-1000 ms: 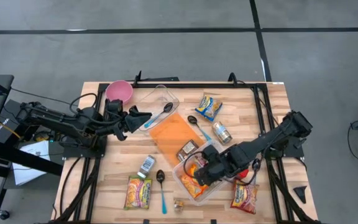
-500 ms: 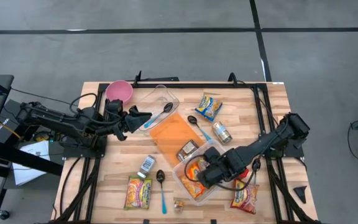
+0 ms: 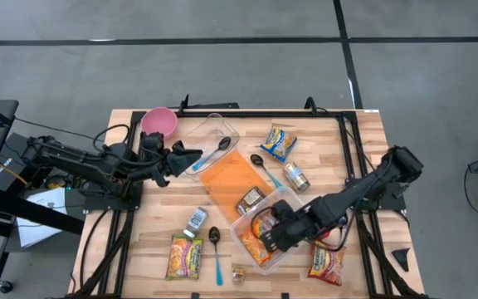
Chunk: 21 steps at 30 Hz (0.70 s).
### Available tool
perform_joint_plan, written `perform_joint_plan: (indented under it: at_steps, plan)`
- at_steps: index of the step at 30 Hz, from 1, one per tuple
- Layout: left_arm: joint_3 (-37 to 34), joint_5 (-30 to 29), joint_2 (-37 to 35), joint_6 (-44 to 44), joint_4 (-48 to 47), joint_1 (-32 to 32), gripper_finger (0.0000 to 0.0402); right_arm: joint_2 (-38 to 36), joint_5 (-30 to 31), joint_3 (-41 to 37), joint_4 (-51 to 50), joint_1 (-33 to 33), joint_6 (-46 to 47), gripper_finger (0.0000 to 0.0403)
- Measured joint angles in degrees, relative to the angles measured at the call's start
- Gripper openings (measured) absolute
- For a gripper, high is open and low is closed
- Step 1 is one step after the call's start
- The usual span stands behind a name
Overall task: Pick & Place Food Item
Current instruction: Put the green noodle pack into the bottom transparent bin
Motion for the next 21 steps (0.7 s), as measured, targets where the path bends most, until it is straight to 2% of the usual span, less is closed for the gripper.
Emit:
perform_joint_plan:
  at_steps: [4,8,15,21]
  plan:
    - [0.0,0.0,0.0,0.0,0.0,0.0,0.0099,-1.9,0.0,-2.8,-4.8,-0.1,1.9,0.0]
    - [0.0,0.0,0.0,0.0,-0.1,0.6,0.0099,-3.7,-1.2,-5.4,-5.1,-0.1,1.7,0.0]
    - [0.0,0.0,0.0,0.0,-0.3,2.0,0.0099,-3.6,-1.5,-5.8,-5.9,-0.7,-2.5,0.0005]
    - [0.0,0.0,0.0,0.0,-0.3,2.9,0.0099,-3.7,-1.5,-5.8,-10.8,-1.8,-1.9,0.002]
